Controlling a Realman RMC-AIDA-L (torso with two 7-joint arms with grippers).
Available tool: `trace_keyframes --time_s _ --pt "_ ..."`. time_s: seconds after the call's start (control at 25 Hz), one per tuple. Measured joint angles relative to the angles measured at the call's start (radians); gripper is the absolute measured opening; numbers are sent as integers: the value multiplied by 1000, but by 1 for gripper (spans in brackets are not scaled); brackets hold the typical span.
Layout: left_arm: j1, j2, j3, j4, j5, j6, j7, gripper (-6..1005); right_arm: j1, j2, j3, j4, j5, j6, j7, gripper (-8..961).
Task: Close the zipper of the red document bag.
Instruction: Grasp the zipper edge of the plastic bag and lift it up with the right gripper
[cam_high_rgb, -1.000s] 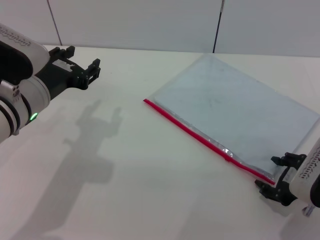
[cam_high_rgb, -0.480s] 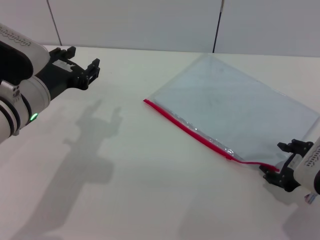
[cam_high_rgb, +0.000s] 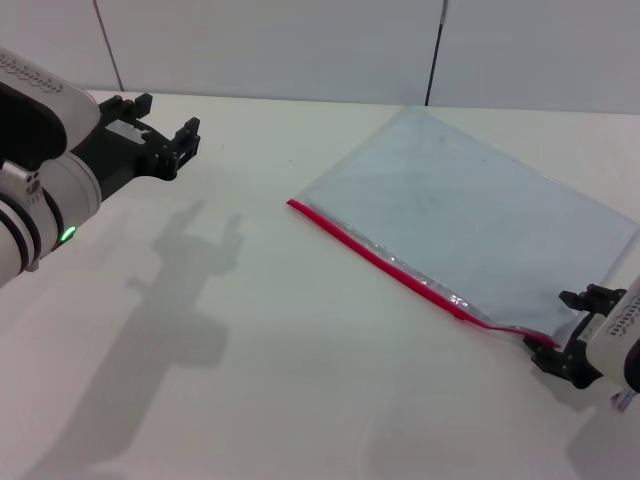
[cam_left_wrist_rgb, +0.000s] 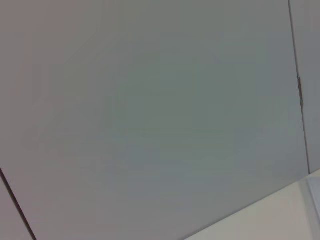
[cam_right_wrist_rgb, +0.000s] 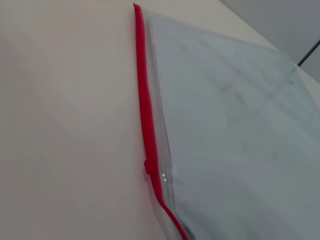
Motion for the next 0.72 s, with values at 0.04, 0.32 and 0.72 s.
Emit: trace_keyframes --time_s 0.04,0.32,0.72 --pt "0 0 0 0 0 0 0 600 3 0 0 6 -9 1 4 687" --pt "0 0 0 2 0 4 0 597 23 1 -2 29 -67 14 60 686" --pt "-2 0 4 3 0 1 0 594 22 1 -9 27 -82 48 80 675"
